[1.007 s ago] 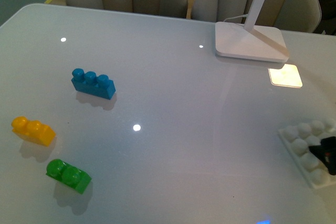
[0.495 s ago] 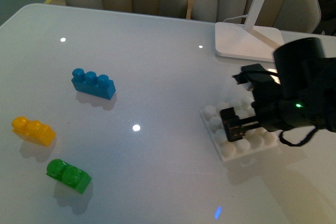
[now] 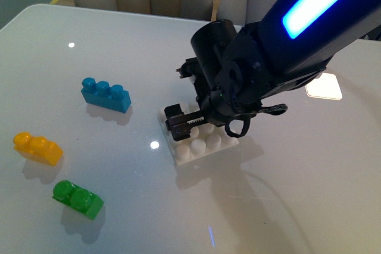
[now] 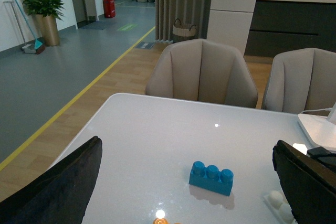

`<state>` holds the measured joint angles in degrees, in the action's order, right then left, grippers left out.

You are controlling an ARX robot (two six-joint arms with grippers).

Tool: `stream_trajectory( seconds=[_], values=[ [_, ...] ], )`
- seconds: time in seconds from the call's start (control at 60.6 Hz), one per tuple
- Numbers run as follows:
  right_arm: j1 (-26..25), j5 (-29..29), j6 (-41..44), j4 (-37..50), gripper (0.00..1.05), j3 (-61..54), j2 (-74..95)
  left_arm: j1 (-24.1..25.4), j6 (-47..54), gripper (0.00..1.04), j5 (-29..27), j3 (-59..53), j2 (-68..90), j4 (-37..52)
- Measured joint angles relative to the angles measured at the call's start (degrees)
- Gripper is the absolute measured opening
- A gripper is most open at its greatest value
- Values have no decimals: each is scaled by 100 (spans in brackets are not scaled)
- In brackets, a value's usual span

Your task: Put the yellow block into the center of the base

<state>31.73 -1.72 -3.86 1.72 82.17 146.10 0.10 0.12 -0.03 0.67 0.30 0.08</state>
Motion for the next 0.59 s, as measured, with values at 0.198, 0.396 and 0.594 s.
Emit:
stream_trajectory(
  seconds=[0.198,0.396,0.594],
  values=[
    [197,240,-26,138,96,-103,-42,0,0,97,0,0,0,0],
    [197,970,409,310,96,-518,-254,0,0,97,2,0,0,0],
    [227,1213,1102,85,96,-636,-315,0,0,97,0,0,0,0]
  ],
)
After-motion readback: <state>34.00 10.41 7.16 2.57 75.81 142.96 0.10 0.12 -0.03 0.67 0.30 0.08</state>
